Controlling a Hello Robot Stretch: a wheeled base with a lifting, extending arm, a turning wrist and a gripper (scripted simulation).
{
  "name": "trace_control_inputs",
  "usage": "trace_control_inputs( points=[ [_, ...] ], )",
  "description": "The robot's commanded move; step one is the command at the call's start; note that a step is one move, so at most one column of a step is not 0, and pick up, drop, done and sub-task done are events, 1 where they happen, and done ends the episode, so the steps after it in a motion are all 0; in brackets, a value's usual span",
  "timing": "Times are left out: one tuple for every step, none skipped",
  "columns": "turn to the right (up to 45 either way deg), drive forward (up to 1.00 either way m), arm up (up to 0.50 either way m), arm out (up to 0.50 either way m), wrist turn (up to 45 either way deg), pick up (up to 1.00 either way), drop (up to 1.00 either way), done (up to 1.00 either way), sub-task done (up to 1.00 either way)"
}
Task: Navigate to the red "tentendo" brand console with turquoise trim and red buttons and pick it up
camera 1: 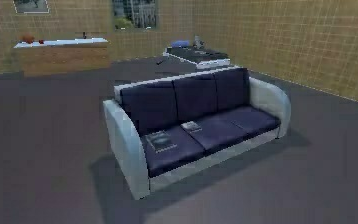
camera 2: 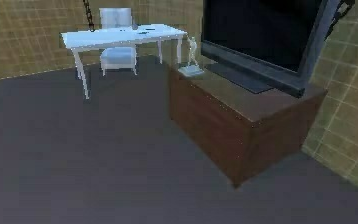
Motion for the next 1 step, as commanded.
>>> trace_control_inputs(
  points=[
    [-45.0, 0.00, 0.00, 0.00, 0.0, 0.00, 0.00, 0.00, 0.00]
  ],
)
